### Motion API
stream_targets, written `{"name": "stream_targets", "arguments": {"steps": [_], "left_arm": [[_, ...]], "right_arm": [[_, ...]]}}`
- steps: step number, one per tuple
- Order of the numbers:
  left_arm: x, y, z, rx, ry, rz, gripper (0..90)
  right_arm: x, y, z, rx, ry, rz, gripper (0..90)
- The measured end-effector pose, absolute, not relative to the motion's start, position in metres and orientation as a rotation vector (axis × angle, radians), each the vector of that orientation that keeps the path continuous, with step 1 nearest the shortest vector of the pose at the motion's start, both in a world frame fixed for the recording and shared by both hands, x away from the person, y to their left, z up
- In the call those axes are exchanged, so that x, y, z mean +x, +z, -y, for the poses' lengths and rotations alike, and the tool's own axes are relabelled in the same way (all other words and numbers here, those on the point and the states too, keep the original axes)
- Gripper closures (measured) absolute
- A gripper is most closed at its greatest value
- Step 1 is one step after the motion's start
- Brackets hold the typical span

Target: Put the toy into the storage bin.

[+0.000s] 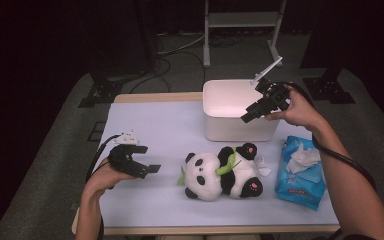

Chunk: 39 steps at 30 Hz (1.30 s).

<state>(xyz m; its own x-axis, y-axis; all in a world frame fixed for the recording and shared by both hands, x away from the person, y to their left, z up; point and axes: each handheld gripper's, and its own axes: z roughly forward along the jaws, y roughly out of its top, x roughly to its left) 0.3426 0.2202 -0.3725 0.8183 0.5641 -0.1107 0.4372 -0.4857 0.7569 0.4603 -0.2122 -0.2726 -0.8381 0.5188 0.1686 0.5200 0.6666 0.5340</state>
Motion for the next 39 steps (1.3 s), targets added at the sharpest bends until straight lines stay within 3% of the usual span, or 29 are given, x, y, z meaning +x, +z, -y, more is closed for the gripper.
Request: {"name": "stream_targets", "arguments": {"steps": [17,26,39], "left_arm": [[0.346,-0.379,-0.224,2.154,0.166,-0.756,9.5],[0.347,-0.381,-0.226,2.15,0.148,-0.767,9.5],[0.349,-0.384,-0.23,2.141,0.137,-0.785,9.4]], "right_arm": [[0.481,-0.3,0.189,-0.791,-0.758,2.958,57.9],[0.489,-0.309,0.179,-0.748,-0.685,2.978,76.1],[0.492,-0.312,0.165,-0.598,-0.681,2.97,82.3]]}}
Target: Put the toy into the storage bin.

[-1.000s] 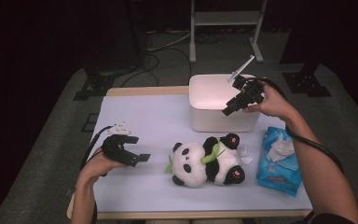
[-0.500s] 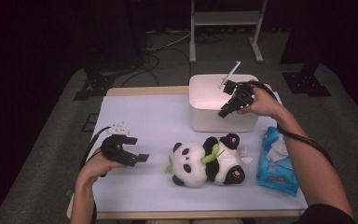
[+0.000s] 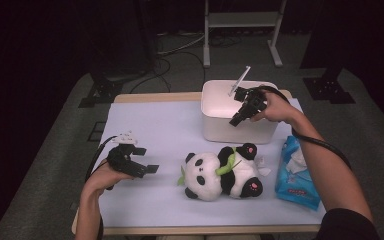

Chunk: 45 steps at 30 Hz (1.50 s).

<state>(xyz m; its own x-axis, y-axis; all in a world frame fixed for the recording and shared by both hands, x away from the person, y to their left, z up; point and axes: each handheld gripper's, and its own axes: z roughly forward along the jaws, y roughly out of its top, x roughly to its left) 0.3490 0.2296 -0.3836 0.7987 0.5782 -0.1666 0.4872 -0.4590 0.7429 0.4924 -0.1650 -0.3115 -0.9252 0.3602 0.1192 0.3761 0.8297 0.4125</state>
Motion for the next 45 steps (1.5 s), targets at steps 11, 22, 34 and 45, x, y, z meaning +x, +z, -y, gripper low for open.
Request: {"name": "stream_targets", "arguments": {"steps": [11,22,34,45], "left_arm": [[0.347,-0.383,-0.232,2.129,0.135,-0.787,9.4],[0.347,-0.381,-0.232,2.12,0.129,-0.772,9.4],[0.347,-0.38,-0.229,2.118,0.125,-0.765,9.5],[0.348,-0.382,-0.229,2.125,0.12,-0.765,9.5]], "right_arm": [[0.478,-0.31,0.134,-0.473,-0.676,2.991,84.1],[0.459,-0.309,0.119,-0.399,-0.684,2.992,83.9],[0.447,-0.31,0.117,-0.352,-0.705,3.001,84.1],[0.44,-0.309,0.118,-0.321,-0.692,3.008,84.4]]}}
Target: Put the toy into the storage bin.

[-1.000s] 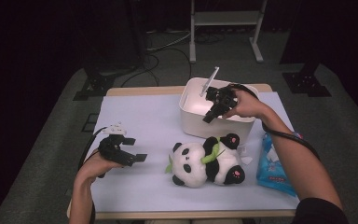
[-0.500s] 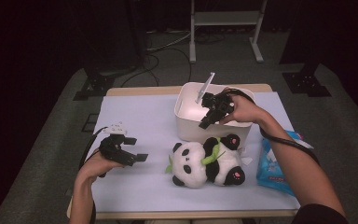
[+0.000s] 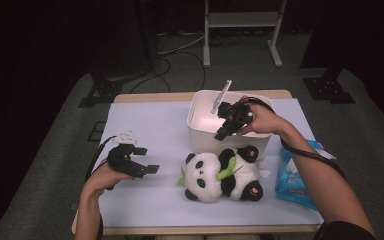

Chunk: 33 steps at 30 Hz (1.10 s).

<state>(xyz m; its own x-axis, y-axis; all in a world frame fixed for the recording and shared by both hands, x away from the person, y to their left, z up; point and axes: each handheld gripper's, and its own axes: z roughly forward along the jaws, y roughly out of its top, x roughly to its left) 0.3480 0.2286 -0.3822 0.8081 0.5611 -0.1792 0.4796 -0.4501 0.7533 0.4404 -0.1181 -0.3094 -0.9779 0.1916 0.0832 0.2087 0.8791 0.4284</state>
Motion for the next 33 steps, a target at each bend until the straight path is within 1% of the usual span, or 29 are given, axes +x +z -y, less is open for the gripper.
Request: {"name": "stream_targets", "arguments": {"steps": [24,25,29,33], "left_arm": [[0.348,-0.383,-0.226,2.127,0.109,-0.762,9.4],[0.348,-0.383,-0.227,2.129,0.11,-0.761,9.4],[0.348,-0.384,-0.227,2.128,0.108,-0.763,9.5],[0.347,-0.383,-0.227,2.122,0.112,-0.762,9.4]], "right_arm": [[0.433,-0.309,0.119,-0.307,-0.691,2.997,84.1],[0.433,-0.309,0.119,-0.311,-0.692,2.994,83.3],[0.434,-0.303,0.124,-0.355,-0.745,2.973,74.8],[0.432,-0.295,0.133,-0.385,-0.789,2.972,70.7]]}}
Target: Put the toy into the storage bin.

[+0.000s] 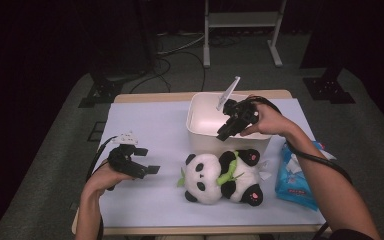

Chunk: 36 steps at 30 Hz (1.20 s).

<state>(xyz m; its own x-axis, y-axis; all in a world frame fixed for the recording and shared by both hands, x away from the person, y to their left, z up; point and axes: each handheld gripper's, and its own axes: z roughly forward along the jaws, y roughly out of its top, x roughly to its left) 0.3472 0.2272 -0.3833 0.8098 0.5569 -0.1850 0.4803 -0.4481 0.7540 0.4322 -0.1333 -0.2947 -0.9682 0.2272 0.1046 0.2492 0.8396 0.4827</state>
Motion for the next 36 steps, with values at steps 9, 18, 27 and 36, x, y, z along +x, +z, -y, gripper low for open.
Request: {"name": "stream_targets", "arguments": {"steps": [9,18,27,36], "left_arm": [[0.345,-0.382,-0.224,2.129,0.115,-0.752,9.5],[0.342,-0.379,-0.222,2.137,0.118,-0.738,9.4],[0.341,-0.379,-0.218,2.146,0.114,-0.729,9.4],[0.339,-0.378,-0.216,2.15,0.117,-0.717,9.4]], "right_arm": [[0.416,-0.281,0.154,-0.447,-0.855,2.973,63.5],[0.389,-0.272,0.17,-0.445,-0.895,2.982,60.9],[0.361,-0.283,0.179,-0.424,-0.916,2.964,59.4],[0.335,-0.293,0.182,-0.388,-0.921,2.954,58.2]]}}
